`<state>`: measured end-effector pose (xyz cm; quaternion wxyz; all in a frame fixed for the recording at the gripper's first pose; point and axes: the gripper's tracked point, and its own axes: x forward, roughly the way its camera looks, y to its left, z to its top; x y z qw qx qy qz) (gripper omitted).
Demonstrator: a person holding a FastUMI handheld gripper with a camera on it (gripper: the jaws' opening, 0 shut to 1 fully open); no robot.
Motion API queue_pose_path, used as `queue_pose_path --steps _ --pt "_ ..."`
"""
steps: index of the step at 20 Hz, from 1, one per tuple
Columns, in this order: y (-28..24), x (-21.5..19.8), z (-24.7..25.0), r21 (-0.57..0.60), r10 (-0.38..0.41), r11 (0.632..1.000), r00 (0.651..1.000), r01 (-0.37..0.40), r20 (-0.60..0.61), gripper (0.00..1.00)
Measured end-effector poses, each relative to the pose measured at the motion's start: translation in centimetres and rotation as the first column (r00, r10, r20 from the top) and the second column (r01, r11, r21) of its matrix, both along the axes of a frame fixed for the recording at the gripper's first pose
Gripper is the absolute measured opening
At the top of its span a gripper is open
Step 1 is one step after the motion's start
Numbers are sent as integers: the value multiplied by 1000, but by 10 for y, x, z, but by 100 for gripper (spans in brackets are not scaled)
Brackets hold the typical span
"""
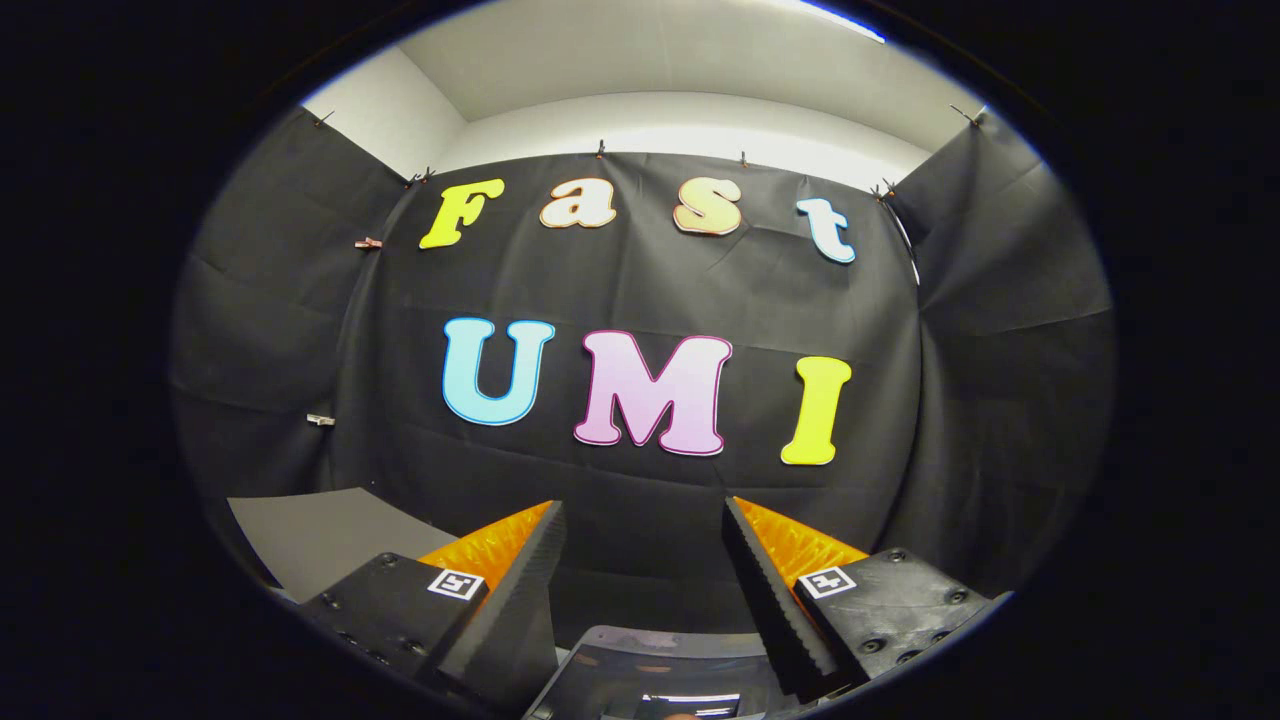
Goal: Put the clothes into the washing machine and then close the washing machine lid.
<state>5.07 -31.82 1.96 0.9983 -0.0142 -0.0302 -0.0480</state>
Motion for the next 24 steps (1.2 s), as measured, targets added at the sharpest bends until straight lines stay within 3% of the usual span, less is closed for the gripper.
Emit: queue_pose_path --steps 24 --pt "25 -2 -8 3 53 999 998 -53 -40 98"
